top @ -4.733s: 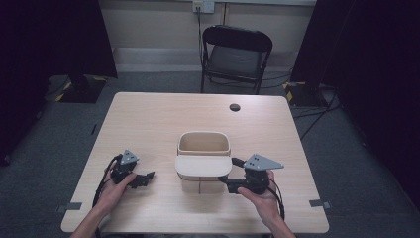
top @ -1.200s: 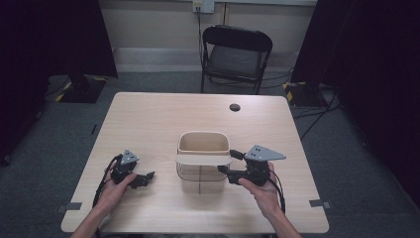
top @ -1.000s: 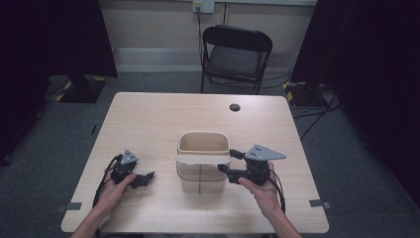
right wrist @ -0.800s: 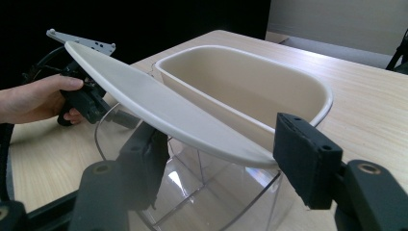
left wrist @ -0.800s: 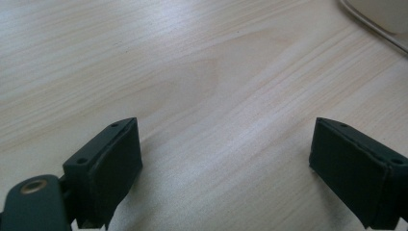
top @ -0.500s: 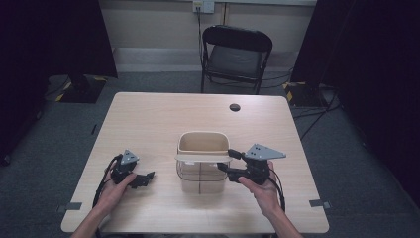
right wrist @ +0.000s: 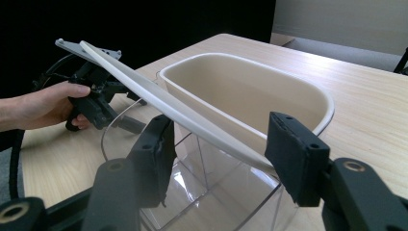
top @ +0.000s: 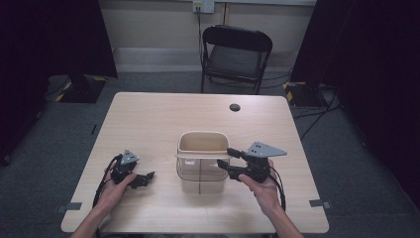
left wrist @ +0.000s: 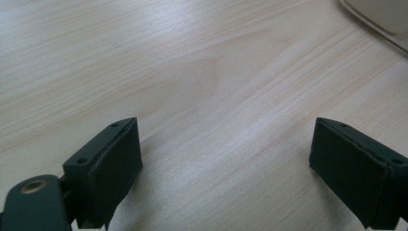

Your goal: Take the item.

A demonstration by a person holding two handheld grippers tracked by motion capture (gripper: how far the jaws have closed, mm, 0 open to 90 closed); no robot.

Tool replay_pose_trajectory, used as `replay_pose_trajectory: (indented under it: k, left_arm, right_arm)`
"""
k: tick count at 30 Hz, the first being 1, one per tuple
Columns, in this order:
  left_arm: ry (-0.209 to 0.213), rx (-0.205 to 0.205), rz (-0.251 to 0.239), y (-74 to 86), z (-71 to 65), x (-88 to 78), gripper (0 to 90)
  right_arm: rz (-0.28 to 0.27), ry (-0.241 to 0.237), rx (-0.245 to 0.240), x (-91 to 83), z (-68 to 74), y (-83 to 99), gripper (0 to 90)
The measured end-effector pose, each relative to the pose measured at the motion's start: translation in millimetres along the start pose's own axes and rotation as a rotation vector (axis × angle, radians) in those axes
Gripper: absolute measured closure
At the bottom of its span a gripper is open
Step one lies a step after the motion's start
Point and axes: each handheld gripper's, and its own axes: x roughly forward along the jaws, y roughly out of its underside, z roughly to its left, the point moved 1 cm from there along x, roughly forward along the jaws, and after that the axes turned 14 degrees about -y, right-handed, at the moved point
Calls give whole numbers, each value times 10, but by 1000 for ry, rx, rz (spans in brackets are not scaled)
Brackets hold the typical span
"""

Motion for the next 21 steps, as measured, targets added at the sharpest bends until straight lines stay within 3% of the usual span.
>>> replay_pose_trajectory:
  k: [21]
  left_arm:
    - [1,-6,1,2,-5,0,103]
  right_arm:
    - [1,-15,14,27,-37,-74,469]
